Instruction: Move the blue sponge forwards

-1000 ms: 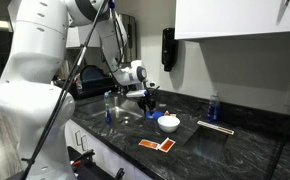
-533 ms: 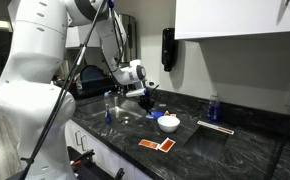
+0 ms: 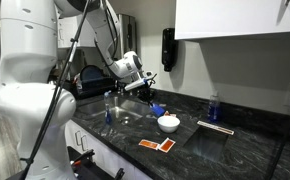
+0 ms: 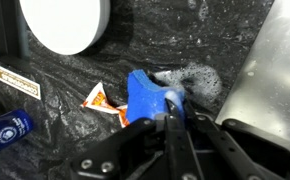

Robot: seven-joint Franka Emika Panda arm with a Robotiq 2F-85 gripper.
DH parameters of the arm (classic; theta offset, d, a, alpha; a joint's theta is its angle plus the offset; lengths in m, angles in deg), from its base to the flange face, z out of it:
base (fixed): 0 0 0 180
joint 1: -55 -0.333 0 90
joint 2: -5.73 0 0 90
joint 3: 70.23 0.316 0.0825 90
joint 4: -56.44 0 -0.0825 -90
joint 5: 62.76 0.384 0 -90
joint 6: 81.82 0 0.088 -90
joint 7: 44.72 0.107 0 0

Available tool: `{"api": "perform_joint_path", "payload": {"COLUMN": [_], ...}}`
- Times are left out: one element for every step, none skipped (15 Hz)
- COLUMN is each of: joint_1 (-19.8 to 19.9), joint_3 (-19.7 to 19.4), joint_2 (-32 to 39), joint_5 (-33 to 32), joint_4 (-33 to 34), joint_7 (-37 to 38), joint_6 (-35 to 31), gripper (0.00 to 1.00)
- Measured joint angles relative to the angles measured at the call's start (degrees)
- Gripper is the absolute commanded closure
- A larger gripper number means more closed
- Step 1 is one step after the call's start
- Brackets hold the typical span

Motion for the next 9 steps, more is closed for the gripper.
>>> {"api": "perform_joint_path", "payload": {"joint_1": [0.1,0.2,0.4,0.8,1.3,1.9,2.5,3.3,4.1], "joint_3": [0.1,0.2,0.3,0.5,0.7,0.9,1.0,1.0,1.0], "joint_2": [-1.6,-3.4,-5.0,-6.7,-8.4,-10.0,-11.6,-13.2,-14.8], "joint_5": [-1.3,-2.3,-3.1,-3.6,-3.8,-3.9,-4.0,-4.0,-4.0], "joint_4": [-0.8,-1.8,-2.8,-4.0,-5.4,-6.9,-8.6,-10.5,-12.5], "joint_7": [-0.1,-0.4,-1.0,-2.1,-3.6,-5.5,-7.9,-10.7,-14.0], "joint_6": [0.0,-0.1,-0.3,-0.8,-1.7,-3.0,-4.7,-6.7,-8.7], "gripper": [0.98,0.98,0.98,0.98,0.98,0.98,0.98,0.98,0.98]}}
